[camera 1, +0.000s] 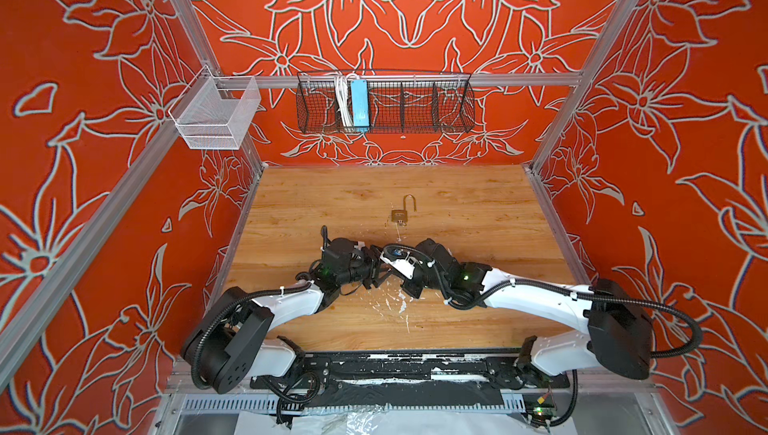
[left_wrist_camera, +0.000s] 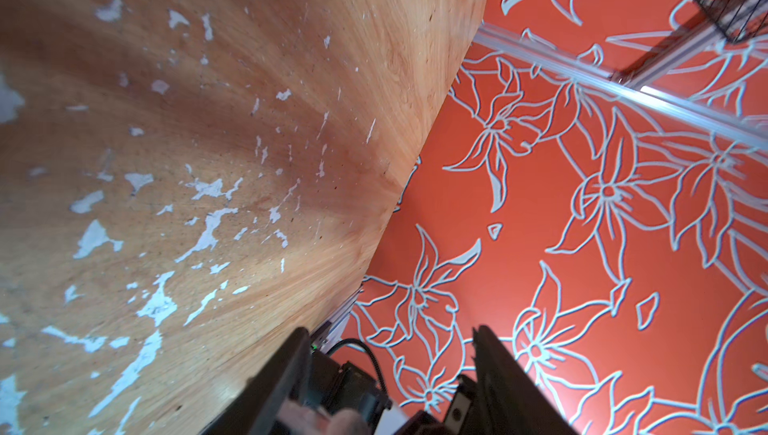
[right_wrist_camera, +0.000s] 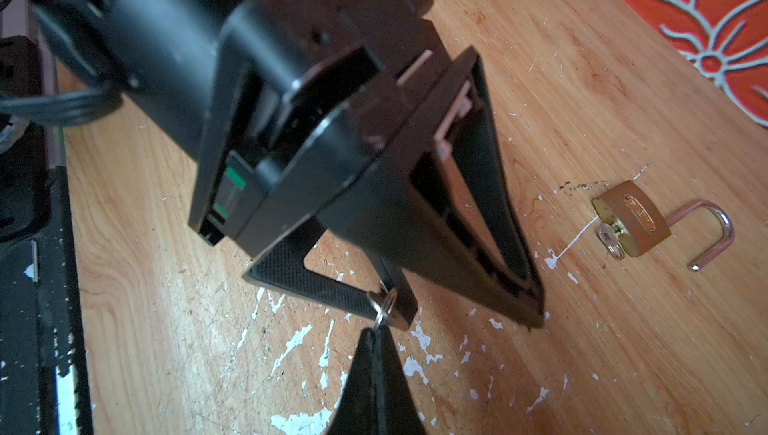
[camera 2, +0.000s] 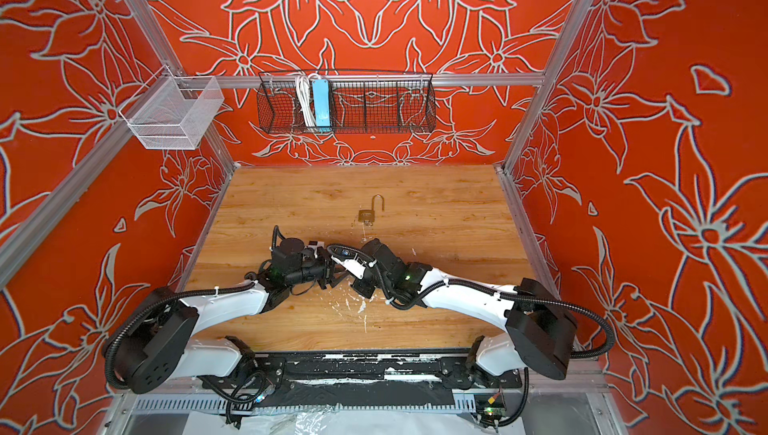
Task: Unlock with the key
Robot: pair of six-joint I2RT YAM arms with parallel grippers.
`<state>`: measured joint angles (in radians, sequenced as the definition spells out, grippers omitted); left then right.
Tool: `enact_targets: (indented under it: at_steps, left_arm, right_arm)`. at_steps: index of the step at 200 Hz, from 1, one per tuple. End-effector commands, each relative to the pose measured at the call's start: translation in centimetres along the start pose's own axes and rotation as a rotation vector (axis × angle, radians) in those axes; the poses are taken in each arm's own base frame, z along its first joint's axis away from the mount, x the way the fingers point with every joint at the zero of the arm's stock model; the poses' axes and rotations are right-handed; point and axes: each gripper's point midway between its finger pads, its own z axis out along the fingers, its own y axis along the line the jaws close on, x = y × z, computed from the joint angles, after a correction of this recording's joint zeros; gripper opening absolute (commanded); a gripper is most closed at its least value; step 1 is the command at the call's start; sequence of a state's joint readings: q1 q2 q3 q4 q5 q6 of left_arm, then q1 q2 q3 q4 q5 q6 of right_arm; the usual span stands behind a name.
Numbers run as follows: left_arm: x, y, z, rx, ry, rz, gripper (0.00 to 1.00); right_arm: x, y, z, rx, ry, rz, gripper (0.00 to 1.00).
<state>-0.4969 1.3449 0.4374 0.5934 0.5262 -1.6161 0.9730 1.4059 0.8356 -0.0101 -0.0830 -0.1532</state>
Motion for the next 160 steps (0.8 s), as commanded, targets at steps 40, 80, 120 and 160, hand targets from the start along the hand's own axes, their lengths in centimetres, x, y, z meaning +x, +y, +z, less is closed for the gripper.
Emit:
enact_targets:
  at_steps: [40,80,120,160]
  left_arm:
    - [-0.3,-0.9,-0.7,0.034,-0.043,0.009,0.41]
    - [-0.6,-0.5,-1.3,0.014,-0.074,0.026,0.32]
    - [-0.9,-0.3,-2.0,-0.016,-0.103,0.048,0.29]
    - [-1.1,0.1,-2.3,-0.052,-0.111,0.097,0.44]
  right_arm:
    - [0.5,0.5,-0.3,-0.016,-0.007,-0.004,0.0]
    - [0.4,0.5,-0.4,-0.012,-0.01,-0.007,0.0]
    - [0.2,0.4,-0.5,-0.009,-0.018,-0.007,0.0]
    - [0.6,0.3,-0.2,-0.002,-0.008,0.0,0.0]
